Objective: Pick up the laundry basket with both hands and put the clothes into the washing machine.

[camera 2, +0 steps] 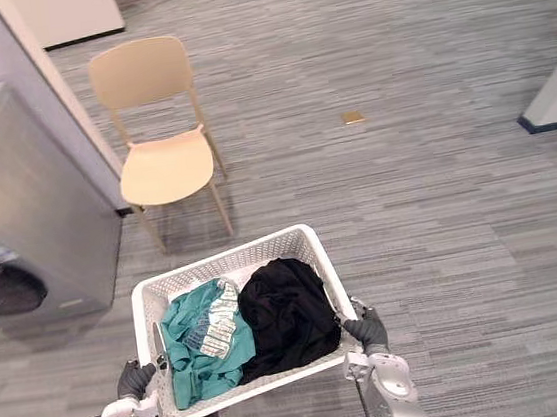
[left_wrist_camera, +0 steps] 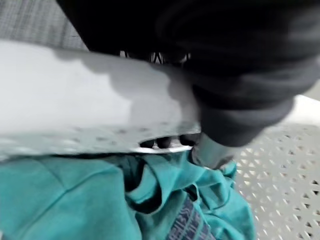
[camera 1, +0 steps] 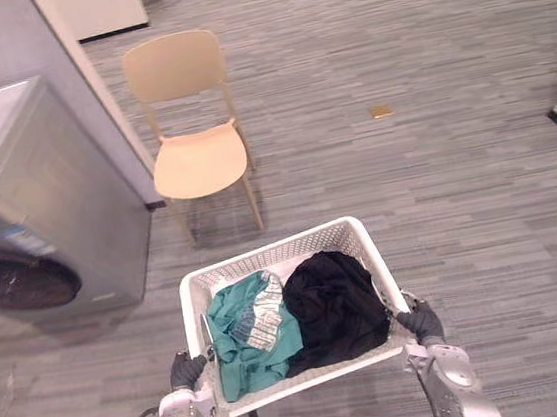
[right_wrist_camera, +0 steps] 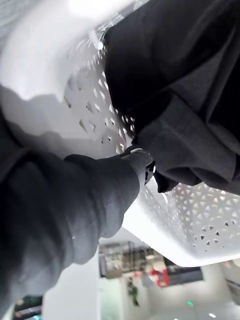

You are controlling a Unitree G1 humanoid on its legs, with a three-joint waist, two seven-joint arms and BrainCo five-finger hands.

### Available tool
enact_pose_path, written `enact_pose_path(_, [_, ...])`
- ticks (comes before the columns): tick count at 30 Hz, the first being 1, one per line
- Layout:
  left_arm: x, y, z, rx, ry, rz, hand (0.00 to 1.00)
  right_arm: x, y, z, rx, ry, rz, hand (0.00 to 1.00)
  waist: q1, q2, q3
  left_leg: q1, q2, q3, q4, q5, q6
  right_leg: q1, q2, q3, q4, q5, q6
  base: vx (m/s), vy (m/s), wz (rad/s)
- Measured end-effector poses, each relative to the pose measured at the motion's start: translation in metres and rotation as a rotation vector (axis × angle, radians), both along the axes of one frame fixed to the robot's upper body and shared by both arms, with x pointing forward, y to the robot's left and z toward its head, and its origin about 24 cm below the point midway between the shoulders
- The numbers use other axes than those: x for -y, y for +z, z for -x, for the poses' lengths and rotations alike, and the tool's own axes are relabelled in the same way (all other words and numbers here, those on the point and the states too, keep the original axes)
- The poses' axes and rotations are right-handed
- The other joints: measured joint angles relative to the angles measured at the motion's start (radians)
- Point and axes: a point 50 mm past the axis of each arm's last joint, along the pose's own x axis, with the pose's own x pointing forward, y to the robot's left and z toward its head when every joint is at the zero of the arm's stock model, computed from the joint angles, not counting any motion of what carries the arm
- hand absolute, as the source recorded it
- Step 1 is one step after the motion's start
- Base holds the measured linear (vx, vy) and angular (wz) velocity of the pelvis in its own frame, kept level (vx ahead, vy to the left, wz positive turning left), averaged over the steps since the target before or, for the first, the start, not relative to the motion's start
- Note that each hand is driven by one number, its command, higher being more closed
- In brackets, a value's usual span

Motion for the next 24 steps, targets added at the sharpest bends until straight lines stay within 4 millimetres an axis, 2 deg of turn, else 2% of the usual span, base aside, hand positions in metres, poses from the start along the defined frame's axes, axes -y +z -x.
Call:
enact_pose_path(1, [-0.005, 0.003, -0.006, 0.013, -0.027, -0.033, 1.0, -0.008, -0.005, 0.004, -0.019, -0.012, -0.028, 1.0, -0.02, -0.012, 0.003, 0.055, -0.026, -0.011, -0.021, -0.029, 0.021, -0.065, -0.006, 0.037, 0.139, 0.21, -0.063, 0.72, 0.374, 0.52])
enact_pose_path(2, [-0.014, 0.005, -0.006, 0.012, -0.033, -0.063, 1.0, -0.016, -0.006, 0.004, -0.022, 0.0, -0.031, 1.0, -0.035, -0.002, 0.015, 0.115, -0.026, -0.025, -0.043, -0.051, 0.035, -0.114, 0.039, 0.064, 0.246, 0.168, -0.044, 0.69, 0.347, 0.38])
enact_pose_path(4, [-0.02, 0.006, -0.006, 0.013, -0.027, -0.08, 1.0, -0.023, -0.007, 0.003, -0.022, 0.003, -0.041, 1.0, -0.031, 0.011, 0.025, 0.239, -0.024, -0.024, -0.128, -0.056, 0.043, -0.173, 0.087, 0.02, 0.274, 0.069, -0.057, 0.45, 0.18, 0.04])
enact_pose_path(6, [-0.021, 0.009, -0.01, 0.033, -0.025, -0.08, 1.0, -0.024, -0.001, -0.004, 0.016, 0.008, -0.035, 1.0, -0.033, 0.036, 0.04, 0.355, -0.029, -0.01, -0.229, -0.073, 0.05, -0.247, 0.08, -0.128, 0.152, -0.003, -0.065, 0.45, 0.134, -0.1])
enact_pose_path(7, [-0.021, 0.01, -0.012, 0.042, -0.023, -0.078, 1.0, -0.025, 0.0, -0.007, 0.024, 0.009, -0.034, 1.0, -0.033, 0.04, 0.043, 0.376, -0.031, 0.002, -0.245, -0.081, 0.048, -0.267, 0.076, -0.175, 0.094, -0.009, -0.063, 0.43, 0.091, -0.22])
enact_pose_path(8, [-0.022, 0.013, -0.016, 0.058, -0.023, -0.083, 1.0, -0.026, 0.003, -0.011, 0.038, 0.013, -0.034, 1.0, -0.033, 0.043, 0.045, 0.419, -0.038, 0.02, -0.273, -0.114, 0.046, -0.308, 0.077, -0.293, -0.102, 0.002, -0.068, 0.43, 0.076, -0.3])
enact_pose_path(9, [-0.023, 0.014, -0.018, 0.063, -0.025, -0.087, 1.0, -0.026, 0.004, -0.013, 0.043, 0.015, -0.033, 1.0, -0.031, 0.043, 0.045, 0.443, -0.044, 0.035, -0.284, -0.136, 0.044, -0.318, 0.091, -0.344, -0.242, 0.033, -0.074, 0.54, 0.05, -0.32])
enact_pose_path(10, [-0.023, 0.015, -0.019, 0.065, -0.026, -0.087, 1.0, -0.026, 0.004, -0.014, 0.044, 0.017, -0.029, 1.0, -0.03, 0.041, 0.045, 0.459, -0.051, 0.039, -0.29, -0.153, 0.041, -0.316, 0.104, -0.36, -0.341, 0.065, -0.074, 0.36, -0.002, -0.14])
enact_pose_path(11, [-0.021, 0.015, -0.02, 0.068, -0.032, -0.085, 1.0, -0.024, 0.004, -0.014, 0.043, 0.021, -0.019, 1.0, -0.04, 0.034, 0.042, 0.484, -0.065, 0.037, -0.289, -0.193, 0.035, -0.31, 0.124, -0.339, -0.484, 0.154, -0.101, 0.6, -0.054, 0.05])
enact_pose_path(12, [-0.012, 0.013, -0.019, 0.064, -0.038, -0.062, 1.0, -0.02, 0.005, -0.013, 0.038, 0.023, -0.001, 1.0, -0.056, 0.061, 0.035, 0.516, -0.046, 0.026, -0.28, -0.242, 0.052, -0.304, 0.165, -0.287, -0.451, 0.225, -0.147, 0.54, -0.07, 0.12])
enact_pose_path(13, [-0.01, 0.012, -0.017, 0.059, -0.034, -0.052, 1.0, -0.017, 0.005, -0.013, 0.037, 0.028, 0.011, 1.0, -0.056, 0.077, 0.03, 0.52, -0.038, 0.03, -0.244, -0.248, 0.051, -0.304, 0.187, -0.265, -0.428, 0.215, -0.157, 0.69, -0.12, 0.08])
enact_pose_path(14, [-0.005, 0.012, -0.019, 0.064, -0.024, -0.036, 1.0, -0.013, 0.008, -0.015, 0.044, 0.034, 0.026, 1.0, -0.063, 0.089, 0.041, 0.439, 0.0, 0.051, 0.002, -0.263, 0.051, -0.277, 0.187, -0.275, -0.404, 0.156, -0.167, 0.58, -0.136, 0.12])
enact_pose_path(15, [-0.002, 0.011, -0.019, 0.066, -0.01, -0.023, 1.0, -0.011, 0.012, -0.014, 0.055, 0.033, 0.029, 1.0, -0.066, 0.106, 0.057, 0.313, 0.072, 0.059, 0.347, -0.193, 0.011, -0.206, 0.196, -0.298, -0.414, 0.128, -0.169, 0.56, -0.145, 0.13])
enact_pose_path(17, [-0.002, 0.01, -0.012, 0.06, 0.019, -0.007, 1.0, -0.01, 0.021, -0.012, 0.085, 0.048, 0.043, 1.0, -0.05, 0.122, 0.071, 0.203, 0.174, 0.059, 0.712, -0.039, -0.04, -0.108, 0.221, -0.308, -0.413, 0.08, -0.185, 0.55, -0.103, -0.18])
enact_pose_path(18, [0.0, 0.009, -0.007, 0.057, 0.031, 0.008, 1.0, -0.009, 0.028, -0.012, 0.113, 0.055, 0.058, 1.0, -0.033, 0.122, 0.072, 0.147, 0.223, 0.072, 0.875, -0.014, -0.037, -0.036, 0.229, -0.306, -0.43, 0.054, -0.184, 0.54, -0.066, -0.37])
enact_pose_path(19, [0.003, 0.01, -0.007, 0.064, 0.031, 0.018, 1.0, -0.007, 0.033, -0.013, 0.134, 0.057, 0.071, 1.0, -0.022, 0.109, 0.078, 0.111, 0.247, 0.088, 0.919, -0.019, -0.025, 0.018, 0.228, -0.305, -0.462, 0.045, -0.175, 0.53, -0.032, -0.19])
enact_pose_path(21, [0.005, 0.017, -0.014, 0.109, 0.035, 0.029, 1.0, -0.007, 0.043, -0.017, 0.181, 0.055, 0.081, 1.0, -0.006, 0.103, 0.066, 0.046, 0.297, 0.145, 0.836, -0.043, 0.015, 0.098, 0.219, -0.298, -0.541, 0.044, -0.164, 0.53, 0.021, -0.08])
enact_pose_path(23, [0.003, 0.019, -0.017, 0.129, 0.044, 0.032, 1.0, -0.009, 0.047, -0.022, 0.209, 0.058, 0.083, 1.0, 0.019, 0.095, 0.06, 0.038, 0.302, 0.167, 0.594, -0.053, 0.026, 0.109, 0.192, -0.269, -0.564, 0.046, -0.152, 0.37, 0.091, -0.39])
enact_pose_path(24, [0.002, 0.02, -0.018, 0.134, 0.045, 0.028, 1.0, -0.01, 0.047, -0.027, 0.211, 0.064, 0.083, 1.0, 0.026, 0.091, 0.059, 0.056, 0.298, 0.166, 0.366, -0.046, 0.038, 0.103, 0.169, -0.249, -0.571, 0.044, -0.141, 0.24, 0.114, -0.38])
